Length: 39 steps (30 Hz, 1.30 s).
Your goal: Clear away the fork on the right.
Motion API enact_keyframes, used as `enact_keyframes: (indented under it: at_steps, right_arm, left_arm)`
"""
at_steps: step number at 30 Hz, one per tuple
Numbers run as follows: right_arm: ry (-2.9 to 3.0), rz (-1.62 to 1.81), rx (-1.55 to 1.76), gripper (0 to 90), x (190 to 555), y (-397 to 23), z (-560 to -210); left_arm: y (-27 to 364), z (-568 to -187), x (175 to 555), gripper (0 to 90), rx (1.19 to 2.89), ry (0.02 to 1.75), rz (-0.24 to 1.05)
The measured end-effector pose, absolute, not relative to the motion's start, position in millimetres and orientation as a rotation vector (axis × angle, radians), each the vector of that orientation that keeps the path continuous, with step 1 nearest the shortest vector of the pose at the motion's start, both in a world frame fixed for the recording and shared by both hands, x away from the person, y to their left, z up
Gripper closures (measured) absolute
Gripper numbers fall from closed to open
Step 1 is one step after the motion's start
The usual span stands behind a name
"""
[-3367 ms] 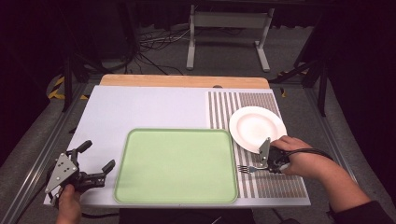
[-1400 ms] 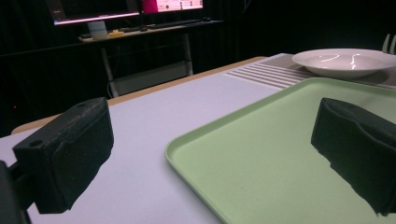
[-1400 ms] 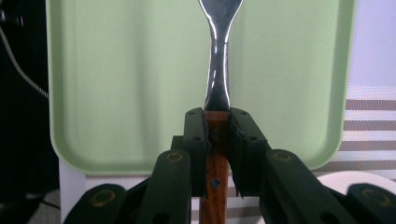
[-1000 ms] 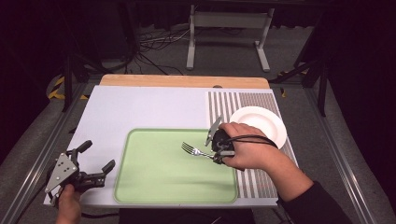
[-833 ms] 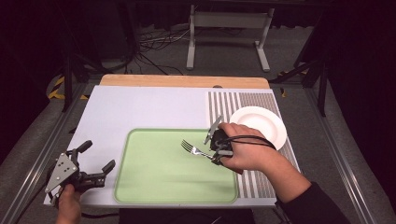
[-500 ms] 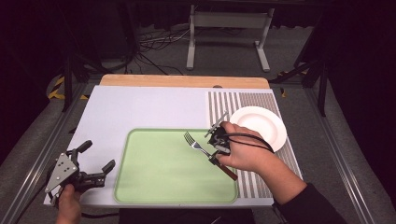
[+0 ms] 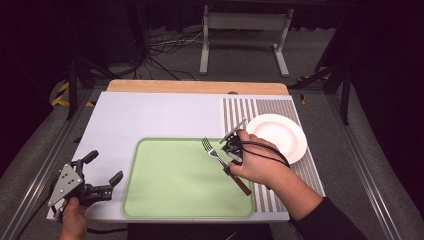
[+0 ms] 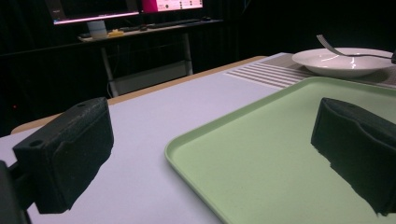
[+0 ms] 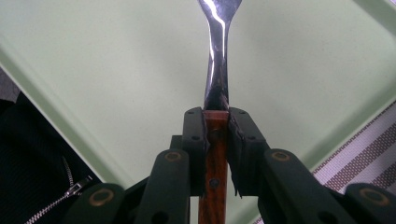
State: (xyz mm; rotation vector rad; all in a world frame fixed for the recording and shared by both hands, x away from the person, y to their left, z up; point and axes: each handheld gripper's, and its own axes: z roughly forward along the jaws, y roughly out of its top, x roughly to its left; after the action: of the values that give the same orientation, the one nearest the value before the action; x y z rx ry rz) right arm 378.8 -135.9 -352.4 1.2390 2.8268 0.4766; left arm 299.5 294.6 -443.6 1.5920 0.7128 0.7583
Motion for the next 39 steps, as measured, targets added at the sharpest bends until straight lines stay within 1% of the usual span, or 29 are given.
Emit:
enact_keyframes:
  at_steps: [7,11,22,39]
  right_arm:
    - [2.804,0.451,1.311,78.2,381.1,-136.1,-357.4]
    - [2.82,0.435,1.308,78.2,380.1,-135.6,-365.7]
    - [2.8,0.371,1.441,78.1,383.6,-138.0,-386.4]
    - [2.821,0.26,1.504,78.0,386.1,-132.9,-406.7]
  left_arm:
    - [294.7,-443.7,299.6,0.0,1.594,0.713,0.759]
    - [294.5,-443.7,299.9,0.0,1.599,0.708,0.759]
    - [294.7,-443.7,300.0,0.0,1.6,0.71,0.76]
    - [294.4,-444.5,300.7,0.0,1.6,0.726,0.756]
